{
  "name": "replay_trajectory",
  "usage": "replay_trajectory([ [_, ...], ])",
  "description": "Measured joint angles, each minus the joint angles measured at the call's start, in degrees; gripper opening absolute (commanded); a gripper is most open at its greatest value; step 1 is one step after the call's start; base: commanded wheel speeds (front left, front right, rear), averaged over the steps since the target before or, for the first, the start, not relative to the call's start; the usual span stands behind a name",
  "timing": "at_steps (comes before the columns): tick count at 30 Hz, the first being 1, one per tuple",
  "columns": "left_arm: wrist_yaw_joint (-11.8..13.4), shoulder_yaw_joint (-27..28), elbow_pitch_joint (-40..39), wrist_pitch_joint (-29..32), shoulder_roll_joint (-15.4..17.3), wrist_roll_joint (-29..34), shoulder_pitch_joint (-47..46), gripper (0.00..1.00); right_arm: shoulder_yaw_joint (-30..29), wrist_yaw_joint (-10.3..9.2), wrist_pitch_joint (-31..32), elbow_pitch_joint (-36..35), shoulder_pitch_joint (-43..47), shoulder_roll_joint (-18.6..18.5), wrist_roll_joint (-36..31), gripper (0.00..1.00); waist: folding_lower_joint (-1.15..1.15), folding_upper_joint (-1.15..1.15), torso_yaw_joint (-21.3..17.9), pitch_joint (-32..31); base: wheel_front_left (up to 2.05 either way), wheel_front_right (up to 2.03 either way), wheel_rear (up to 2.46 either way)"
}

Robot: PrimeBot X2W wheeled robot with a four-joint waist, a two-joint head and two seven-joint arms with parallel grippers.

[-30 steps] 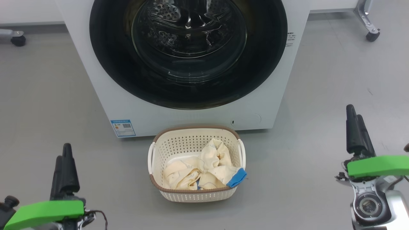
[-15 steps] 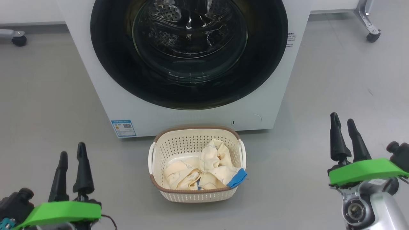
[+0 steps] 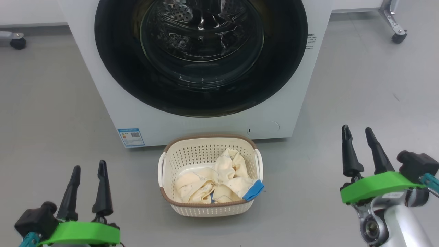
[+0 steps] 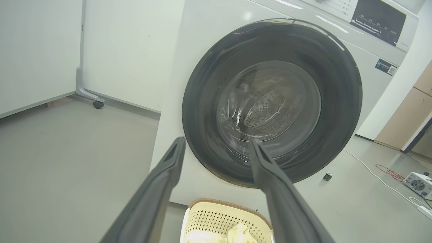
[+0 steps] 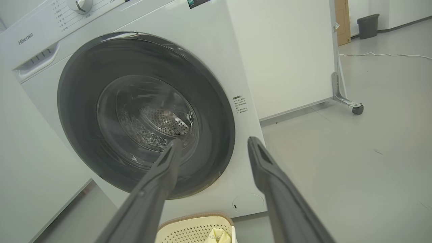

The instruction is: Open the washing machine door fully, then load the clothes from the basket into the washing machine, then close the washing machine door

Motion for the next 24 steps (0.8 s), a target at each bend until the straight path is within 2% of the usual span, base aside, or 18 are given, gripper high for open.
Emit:
replay_trajectory([
  [15, -0.01, -1.41, 5.82, -2.36, 0.35, 14.57, 0.1, 1.0, 2.0, 0.0, -2.45, 7.35, -2.46, -0.2, -12.36, 1.0, 0.0, 0.0, 0.0, -0.14, 0.0, 0.0, 0.0],
  [24, -0.25, -1.86, 9.59, -2.87, 0.33, 17.14, 0.09, 1.0, 3.01, 0.0, -2.93, 10.34, -2.72, -0.23, -14.82, 1.0, 0.0, 0.0, 0.1, -0.25, 0.0, 0.0, 0.0],
])
